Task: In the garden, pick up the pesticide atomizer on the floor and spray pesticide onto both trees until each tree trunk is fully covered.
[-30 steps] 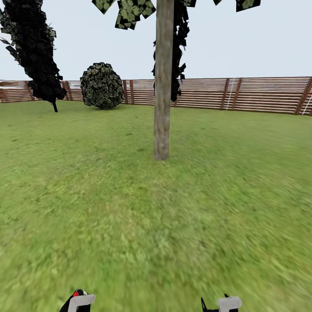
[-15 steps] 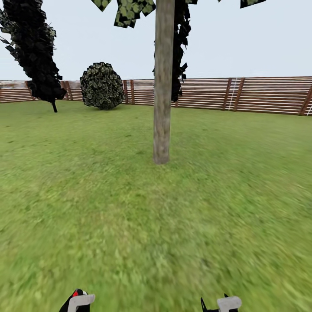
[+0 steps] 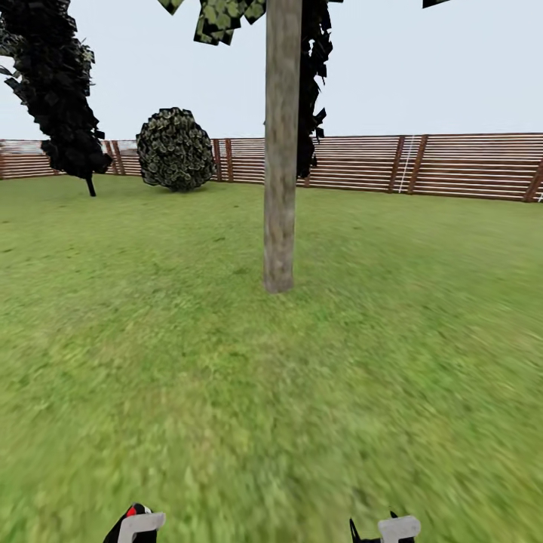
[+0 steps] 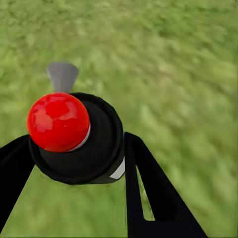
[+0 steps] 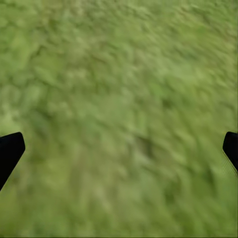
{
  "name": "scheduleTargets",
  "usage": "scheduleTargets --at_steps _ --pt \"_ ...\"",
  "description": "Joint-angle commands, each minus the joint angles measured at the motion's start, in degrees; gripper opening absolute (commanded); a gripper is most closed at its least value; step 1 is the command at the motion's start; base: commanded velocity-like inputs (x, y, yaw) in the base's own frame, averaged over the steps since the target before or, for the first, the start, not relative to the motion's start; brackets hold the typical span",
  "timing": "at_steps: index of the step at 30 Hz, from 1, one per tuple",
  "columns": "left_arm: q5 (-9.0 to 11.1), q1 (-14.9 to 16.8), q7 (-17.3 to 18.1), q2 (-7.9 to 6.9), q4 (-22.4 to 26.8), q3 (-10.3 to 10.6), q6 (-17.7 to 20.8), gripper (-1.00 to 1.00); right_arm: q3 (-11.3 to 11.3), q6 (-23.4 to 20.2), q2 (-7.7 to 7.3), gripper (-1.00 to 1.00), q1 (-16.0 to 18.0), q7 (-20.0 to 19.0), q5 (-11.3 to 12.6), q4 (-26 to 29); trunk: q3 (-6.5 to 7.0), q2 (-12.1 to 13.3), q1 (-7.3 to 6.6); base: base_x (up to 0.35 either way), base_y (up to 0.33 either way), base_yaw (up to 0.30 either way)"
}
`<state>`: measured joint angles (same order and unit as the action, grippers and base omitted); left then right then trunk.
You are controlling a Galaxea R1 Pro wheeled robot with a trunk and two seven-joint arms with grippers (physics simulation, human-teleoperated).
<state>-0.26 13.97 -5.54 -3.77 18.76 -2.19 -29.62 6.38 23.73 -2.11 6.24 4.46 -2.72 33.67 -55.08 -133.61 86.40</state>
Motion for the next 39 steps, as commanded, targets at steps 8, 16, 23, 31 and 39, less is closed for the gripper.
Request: scheduleTargets --at_steps 8,16,23,31,39 --pt "0.0 0.0 0.0 0.07 0.0 0.1 0.0 -1.00 0.0 0.0 0.00 1.00 0.0 -0.1 0.0 0.0 0.00 0.0 0.00 0.339 -0.071 0.000" --pt "0.0 0.0 0.0 0.07 0.1 0.1 0.0 -1.00 0.0 0.0 0.00 1.00 0.0 -0.1 0.0 0.1 0.00 0.0 0.00 0.339 -0.072 0.000" --pt "0.0 0.0 0.1 0.07 0.2 0.0 0.0 -1.00 0.0 0.0 0.00 1.00 0.0 -0.1 0.0 0.1 0.00 0.0 0.00 0.339 -0.071 0.000" --pt "0.0 0.0 0.0 0.01 0.2 0.0 0.0 -1.00 0.0 0.0 0.00 1.00 0.0 -0.1 0.0 0.1 0.00 0.0 0.00 0.339 -0.072 0.000" --pt "0.0 0.0 0.0 -0.01 0.2 0.0 0.0 -1.00 0.0 0.0 0.00 1.00 0.0 -0.1 0.0 0.1 0.00 0.0 0.00 0.339 -0.072 0.000"
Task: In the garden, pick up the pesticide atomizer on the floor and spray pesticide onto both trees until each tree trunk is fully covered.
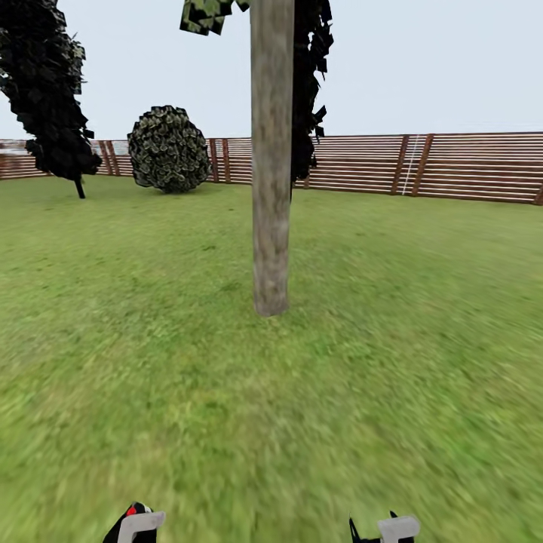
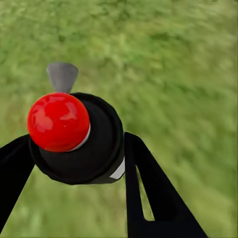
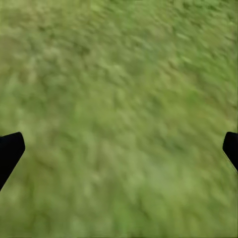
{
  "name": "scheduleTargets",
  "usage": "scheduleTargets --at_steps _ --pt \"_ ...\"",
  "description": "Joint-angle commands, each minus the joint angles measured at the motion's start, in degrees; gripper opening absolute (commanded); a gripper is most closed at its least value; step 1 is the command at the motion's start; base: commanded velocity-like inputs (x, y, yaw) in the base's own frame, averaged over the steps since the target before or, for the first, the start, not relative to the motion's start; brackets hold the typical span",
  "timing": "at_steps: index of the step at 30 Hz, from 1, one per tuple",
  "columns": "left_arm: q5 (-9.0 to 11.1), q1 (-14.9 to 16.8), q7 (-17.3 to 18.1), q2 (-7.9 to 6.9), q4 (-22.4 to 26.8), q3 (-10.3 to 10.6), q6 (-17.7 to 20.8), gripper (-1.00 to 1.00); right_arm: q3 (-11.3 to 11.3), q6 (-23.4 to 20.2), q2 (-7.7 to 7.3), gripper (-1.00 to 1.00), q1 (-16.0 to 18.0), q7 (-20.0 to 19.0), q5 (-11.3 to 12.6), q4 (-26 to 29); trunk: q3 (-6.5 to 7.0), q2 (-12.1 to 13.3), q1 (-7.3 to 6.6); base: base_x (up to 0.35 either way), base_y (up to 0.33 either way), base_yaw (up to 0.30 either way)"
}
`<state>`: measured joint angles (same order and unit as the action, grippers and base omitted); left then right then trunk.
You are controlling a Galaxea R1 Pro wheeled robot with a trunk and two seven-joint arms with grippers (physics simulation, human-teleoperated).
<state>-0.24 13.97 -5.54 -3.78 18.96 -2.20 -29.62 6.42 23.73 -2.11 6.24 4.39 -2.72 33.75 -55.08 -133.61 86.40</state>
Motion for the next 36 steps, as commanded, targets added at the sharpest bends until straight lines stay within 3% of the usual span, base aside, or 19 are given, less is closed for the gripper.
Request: scheduleTargets --at_steps 1,36 --pt "0.0 0.0 0.0 0.00 0.0 0.0 0.0 -1.00 0.0 0.0 0.00 1.00 0.0 0.0 0.0 0.0 0.00 0.0 0.00 0.339 -0.072 0.000" --pt "0.0 0.0 0.0 0.02 0.0 0.0 0.0 -1.00 0.0 -0.1 -0.09 1.00 0.0 -0.1 -0.1 -0.1 0.00 0.0 0.00 0.339 -0.022 0.000"
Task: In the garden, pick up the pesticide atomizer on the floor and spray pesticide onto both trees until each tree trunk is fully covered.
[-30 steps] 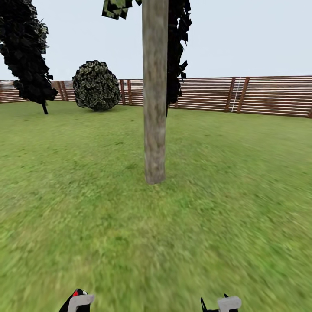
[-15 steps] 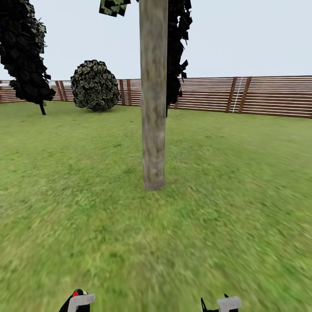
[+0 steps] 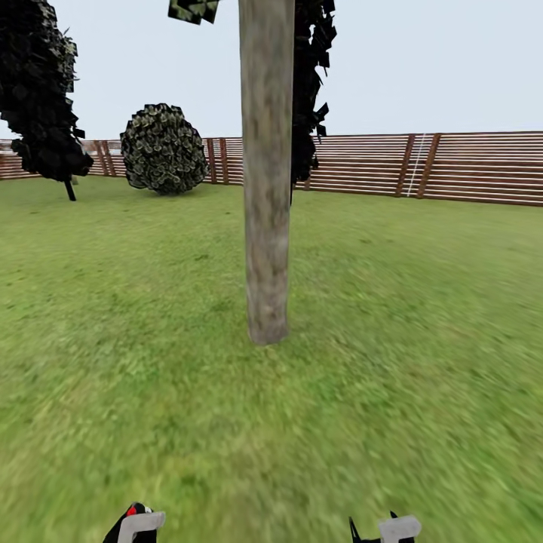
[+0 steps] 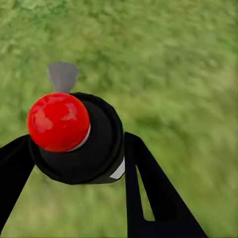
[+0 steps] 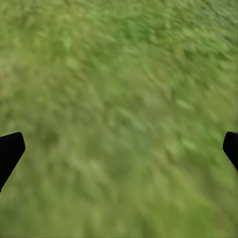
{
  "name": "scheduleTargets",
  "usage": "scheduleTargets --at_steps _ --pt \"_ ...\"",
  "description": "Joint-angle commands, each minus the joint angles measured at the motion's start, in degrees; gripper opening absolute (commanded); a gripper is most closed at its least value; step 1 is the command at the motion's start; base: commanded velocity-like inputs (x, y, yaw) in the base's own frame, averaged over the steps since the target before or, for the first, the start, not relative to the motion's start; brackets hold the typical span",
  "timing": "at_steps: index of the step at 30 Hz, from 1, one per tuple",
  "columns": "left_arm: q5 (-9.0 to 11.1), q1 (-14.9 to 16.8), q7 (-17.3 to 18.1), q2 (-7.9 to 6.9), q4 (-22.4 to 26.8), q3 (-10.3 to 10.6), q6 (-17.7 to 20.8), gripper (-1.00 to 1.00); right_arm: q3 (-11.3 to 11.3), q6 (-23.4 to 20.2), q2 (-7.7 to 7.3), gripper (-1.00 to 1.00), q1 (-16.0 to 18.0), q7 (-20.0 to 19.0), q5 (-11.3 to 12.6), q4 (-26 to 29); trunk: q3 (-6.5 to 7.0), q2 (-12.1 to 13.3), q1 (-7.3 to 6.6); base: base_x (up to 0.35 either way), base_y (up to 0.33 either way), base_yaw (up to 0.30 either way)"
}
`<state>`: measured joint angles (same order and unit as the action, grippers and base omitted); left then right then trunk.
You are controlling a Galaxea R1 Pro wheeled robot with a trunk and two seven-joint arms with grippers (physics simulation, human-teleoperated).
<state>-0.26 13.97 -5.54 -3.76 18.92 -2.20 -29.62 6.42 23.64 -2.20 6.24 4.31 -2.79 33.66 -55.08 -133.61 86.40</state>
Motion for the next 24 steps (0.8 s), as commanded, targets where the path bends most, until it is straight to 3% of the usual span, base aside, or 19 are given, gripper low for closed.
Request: scheduleTargets --at_steps 1,24 --pt "0.0 0.0 0.0 -0.01 0.0 0.0 0.0 -1.00 0.0 0.0 0.00 1.00 0.0 0.0 0.0 0.0 0.00 0.0 0.00 0.339 0.000 0.000" --pt "0.0 0.0 0.0 0.03 0.1 0.0 0.0 -1.00 0.0 0.1 0.00 1.00 0.0 0.0 0.1 0.0 0.00 0.0 0.00 0.338 -0.015 0.000"
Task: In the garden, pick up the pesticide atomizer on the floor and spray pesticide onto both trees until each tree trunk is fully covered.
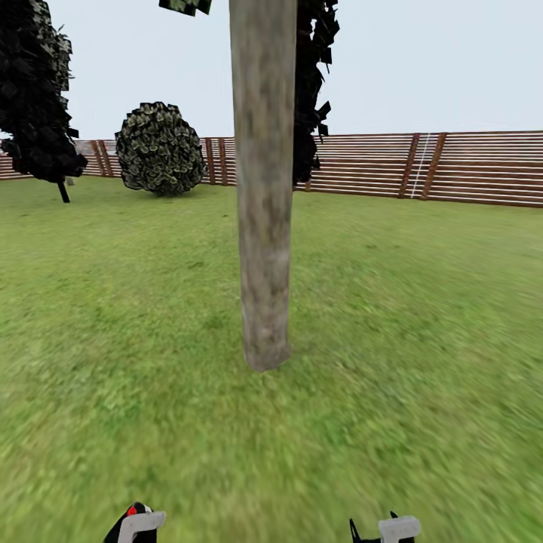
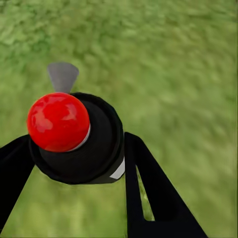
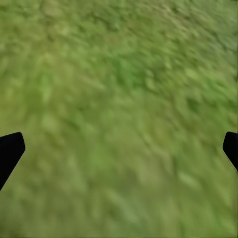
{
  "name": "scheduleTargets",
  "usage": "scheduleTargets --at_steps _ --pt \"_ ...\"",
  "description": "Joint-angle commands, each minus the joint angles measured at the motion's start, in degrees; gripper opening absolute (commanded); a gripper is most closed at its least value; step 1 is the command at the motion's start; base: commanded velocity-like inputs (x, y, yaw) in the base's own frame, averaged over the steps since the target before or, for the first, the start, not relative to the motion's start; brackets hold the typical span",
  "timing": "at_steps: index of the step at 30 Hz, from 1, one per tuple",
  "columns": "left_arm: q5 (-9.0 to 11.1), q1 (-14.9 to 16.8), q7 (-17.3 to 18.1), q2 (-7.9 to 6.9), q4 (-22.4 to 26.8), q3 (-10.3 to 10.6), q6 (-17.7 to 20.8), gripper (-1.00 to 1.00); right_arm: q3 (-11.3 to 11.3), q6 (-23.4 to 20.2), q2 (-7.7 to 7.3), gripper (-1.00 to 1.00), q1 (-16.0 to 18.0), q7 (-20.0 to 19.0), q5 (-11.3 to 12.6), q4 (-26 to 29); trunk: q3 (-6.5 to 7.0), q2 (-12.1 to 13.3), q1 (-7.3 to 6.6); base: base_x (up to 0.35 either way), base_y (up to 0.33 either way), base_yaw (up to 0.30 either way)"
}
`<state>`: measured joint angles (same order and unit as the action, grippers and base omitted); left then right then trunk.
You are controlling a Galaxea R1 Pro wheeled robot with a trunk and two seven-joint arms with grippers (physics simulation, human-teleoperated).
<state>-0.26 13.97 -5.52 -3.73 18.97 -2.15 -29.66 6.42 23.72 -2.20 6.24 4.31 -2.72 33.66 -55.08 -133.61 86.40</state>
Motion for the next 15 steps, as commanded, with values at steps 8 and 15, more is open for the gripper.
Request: scheduleTargets --at_steps 8,15 --pt "0.0 0.0 0.1 0.00 0.0 0.0 0.0 -1.00 0.0 0.0 0.00 1.00 0.0 0.0 0.0 0.0 0.00 0.0 0.00 0.282 -0.142 0.000" --pt "0.0 0.0 0.1 0.03 0.0 0.0 0.0 -1.00 -0.2 0.0 0.00 1.00 0.0 0.1 0.0 0.0 0.00 0.0 0.00 0.159 -0.086 0.000"
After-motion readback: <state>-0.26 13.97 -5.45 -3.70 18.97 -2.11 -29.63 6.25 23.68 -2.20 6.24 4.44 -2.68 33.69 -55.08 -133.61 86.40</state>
